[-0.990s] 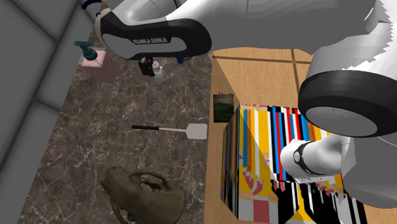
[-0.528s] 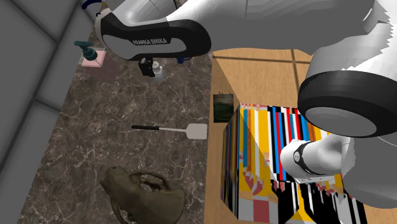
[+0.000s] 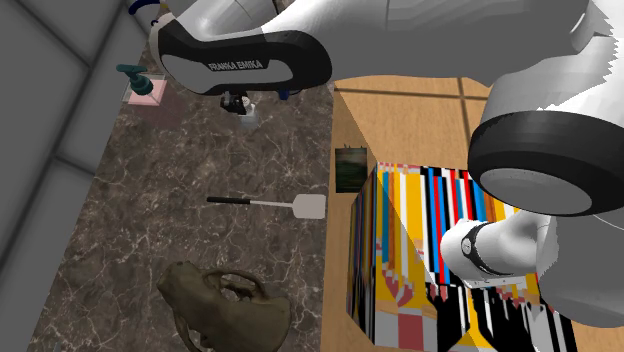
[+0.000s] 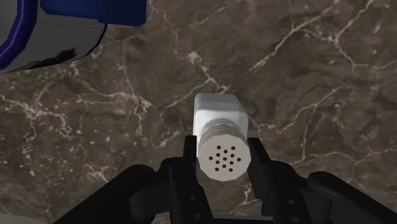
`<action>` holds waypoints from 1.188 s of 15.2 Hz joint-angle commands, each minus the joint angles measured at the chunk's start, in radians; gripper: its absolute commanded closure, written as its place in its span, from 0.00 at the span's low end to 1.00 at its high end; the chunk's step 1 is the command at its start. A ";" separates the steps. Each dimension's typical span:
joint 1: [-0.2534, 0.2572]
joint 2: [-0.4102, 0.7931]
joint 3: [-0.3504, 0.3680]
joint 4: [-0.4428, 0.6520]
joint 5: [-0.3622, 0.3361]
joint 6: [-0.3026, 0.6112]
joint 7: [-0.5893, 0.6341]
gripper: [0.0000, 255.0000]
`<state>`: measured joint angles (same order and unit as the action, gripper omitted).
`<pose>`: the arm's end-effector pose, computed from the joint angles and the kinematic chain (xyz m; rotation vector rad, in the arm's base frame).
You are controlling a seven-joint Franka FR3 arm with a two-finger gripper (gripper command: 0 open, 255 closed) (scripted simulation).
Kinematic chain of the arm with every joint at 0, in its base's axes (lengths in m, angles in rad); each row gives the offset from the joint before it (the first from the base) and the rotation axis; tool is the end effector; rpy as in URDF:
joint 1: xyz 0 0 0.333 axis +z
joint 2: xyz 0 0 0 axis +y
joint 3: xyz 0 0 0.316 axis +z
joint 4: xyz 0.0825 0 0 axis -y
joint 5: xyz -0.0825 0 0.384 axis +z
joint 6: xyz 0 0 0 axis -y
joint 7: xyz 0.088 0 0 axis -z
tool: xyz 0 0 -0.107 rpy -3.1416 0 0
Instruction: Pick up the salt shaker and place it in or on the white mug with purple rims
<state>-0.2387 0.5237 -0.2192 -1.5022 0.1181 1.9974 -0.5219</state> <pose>0.6369 -0.2794 0.3679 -3.1355 -0.0657 0.0227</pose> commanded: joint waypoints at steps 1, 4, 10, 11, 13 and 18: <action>0.000 0.000 0.000 0.000 0.000 0.000 0.000 1.00; 0.000 -0.009 -0.001 0.014 -0.002 -0.022 0.002 1.00; 0.000 -0.029 -0.004 0.064 -0.008 -0.092 0.006 1.00; -0.001 -0.032 -0.005 0.073 -0.009 -0.104 0.006 1.00; -0.001 -0.037 -0.006 0.093 -0.010 -0.129 0.007 1.00; -0.003 -0.044 -0.007 0.148 -0.013 -0.192 0.010 1.00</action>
<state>-0.2426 0.4815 -0.2265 -1.3649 0.1059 1.8194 -0.5137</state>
